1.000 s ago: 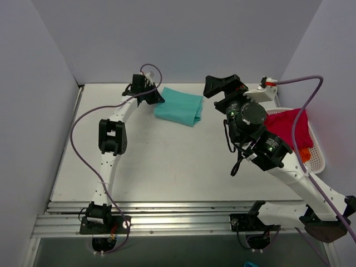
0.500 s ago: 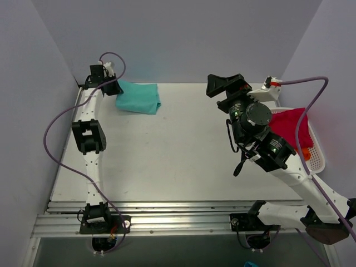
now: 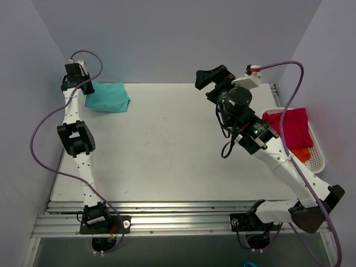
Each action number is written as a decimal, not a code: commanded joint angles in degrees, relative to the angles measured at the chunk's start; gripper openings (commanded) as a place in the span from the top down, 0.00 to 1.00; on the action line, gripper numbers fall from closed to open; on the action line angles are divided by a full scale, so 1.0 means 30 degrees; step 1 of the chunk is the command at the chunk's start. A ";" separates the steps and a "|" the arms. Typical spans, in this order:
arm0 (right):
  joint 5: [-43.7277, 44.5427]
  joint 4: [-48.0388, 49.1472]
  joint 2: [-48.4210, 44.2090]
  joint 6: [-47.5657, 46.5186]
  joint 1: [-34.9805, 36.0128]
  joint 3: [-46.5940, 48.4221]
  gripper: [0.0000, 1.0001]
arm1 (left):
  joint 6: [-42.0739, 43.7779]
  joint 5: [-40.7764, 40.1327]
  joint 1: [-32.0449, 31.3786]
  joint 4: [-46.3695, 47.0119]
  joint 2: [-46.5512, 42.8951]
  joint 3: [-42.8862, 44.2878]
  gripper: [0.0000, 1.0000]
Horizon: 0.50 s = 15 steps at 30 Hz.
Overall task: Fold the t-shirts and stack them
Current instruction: Put the neatly folded tshirt into the corner of the board with the left arm
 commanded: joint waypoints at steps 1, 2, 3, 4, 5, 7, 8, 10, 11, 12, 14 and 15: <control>-0.2051 0.0777 0.0363 0.0554 -0.0633 0.0922 0.00 | -0.0872 -0.5010 0.0624 0.0551 -0.1535 0.0078 0.31; -0.2168 0.0893 0.0480 0.0583 -0.0634 0.0864 0.00 | -0.1345 -0.6122 0.0713 0.0552 -0.1651 0.0019 0.06; -0.2373 0.0981 0.0539 0.0554 -0.0692 0.0835 0.00 | -0.1785 -0.6974 0.0772 0.0407 -0.1739 0.0105 0.06; -0.2462 0.1040 0.0598 0.0525 -0.0722 0.0834 0.00 | -0.1905 -0.7737 0.0830 0.0434 -0.2146 0.0019 0.06; -0.2491 0.1070 0.0714 0.0467 -0.0751 0.0834 0.00 | -0.2022 -0.8672 0.0744 0.0667 -0.2498 -0.0272 0.06; -0.2638 0.1420 0.0861 0.0291 -0.0780 0.0689 0.00 | -0.2693 -1.0837 0.0626 0.1399 -0.4101 -0.1962 0.06; -0.2754 0.1654 0.1065 0.0029 -0.0780 0.0688 0.00 | -0.3074 -1.1517 0.0655 0.1575 -0.4809 -0.2612 0.06; -0.2988 0.1569 0.1532 -0.0207 -0.0780 0.0892 0.00 | -0.4213 -1.2457 0.0626 0.1636 -0.6911 -0.4336 0.06; -0.2990 0.1278 0.1710 -0.0266 -0.0780 0.1096 0.00 | -0.4453 -1.2345 0.0568 0.1578 -0.7622 -0.4840 0.06; -0.2961 0.1072 0.1856 -0.0527 -0.0751 0.1504 0.00 | -0.4629 -1.2054 0.0451 0.1374 -0.8238 -0.5222 0.06; -0.2756 0.0895 0.2062 -0.0647 -0.0751 0.1654 0.00 | -0.4254 -1.1411 -0.0074 0.1342 -1.0229 -0.6680 0.06; -0.2726 0.0981 0.2092 -0.0763 -0.0751 0.1510 0.00 | -0.3728 -1.1552 -0.1034 0.2184 -1.1019 -0.7619 0.06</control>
